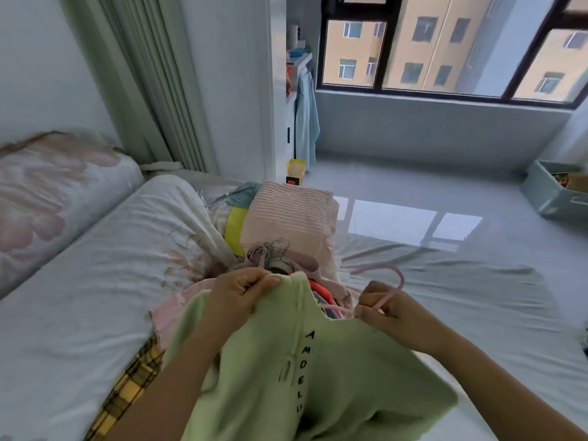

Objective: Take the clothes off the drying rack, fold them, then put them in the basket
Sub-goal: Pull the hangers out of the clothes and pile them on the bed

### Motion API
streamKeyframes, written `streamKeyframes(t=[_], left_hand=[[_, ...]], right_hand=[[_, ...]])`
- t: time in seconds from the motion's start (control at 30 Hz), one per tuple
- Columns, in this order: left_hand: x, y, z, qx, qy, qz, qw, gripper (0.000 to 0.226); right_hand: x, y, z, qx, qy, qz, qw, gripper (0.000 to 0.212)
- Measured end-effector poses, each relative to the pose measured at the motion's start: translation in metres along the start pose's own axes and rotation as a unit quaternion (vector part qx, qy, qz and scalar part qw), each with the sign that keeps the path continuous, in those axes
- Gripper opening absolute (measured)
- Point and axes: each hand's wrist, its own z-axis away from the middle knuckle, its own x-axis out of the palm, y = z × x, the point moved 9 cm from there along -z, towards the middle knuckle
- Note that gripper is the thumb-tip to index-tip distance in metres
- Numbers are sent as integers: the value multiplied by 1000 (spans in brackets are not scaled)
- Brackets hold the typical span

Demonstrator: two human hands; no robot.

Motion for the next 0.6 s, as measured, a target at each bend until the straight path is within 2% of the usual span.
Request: streamKeyframes(t=[0.07, 0.13, 0.2, 0.23, 0.37, 0.47, 0.5, 0.57, 0.6], left_hand=[[9, 13, 11, 6, 20, -11, 1000, 42], [28, 31, 27, 25, 34, -43, 998, 29], [51, 42, 45, 7, 31, -53, 998, 11], [65, 43, 53, -8, 15, -63, 998, 9], [120, 67, 74, -37, -83, -95, 991, 25], [153, 97, 77, -66, -135, -55, 987, 44], [162, 109, 77, -68, -154, -30, 985, 41], [183, 136, 80, -76, -214, 23, 974, 16], [194, 146, 83, -82, -244, 54, 965, 12]], right_hand=[[-12, 19, 21, 15, 21, -23, 999, 18], [-20, 39, 44, 30, 26, -69, 997, 10], [-25, 59, 66, 38, 15, -73, 996, 15], [-28, 67, 77, 37, 9, -65, 997, 17], [-56, 95, 116, 46, 1, -60, 997, 27], [-107, 100, 139, 50, 21, -52, 997, 29], [-129, 97, 147, 42, 38, -38, 998, 29], [-168, 86, 162, 17, 65, -3, 998, 30], [-183, 80, 169, 4, 74, 11, 997, 30]])
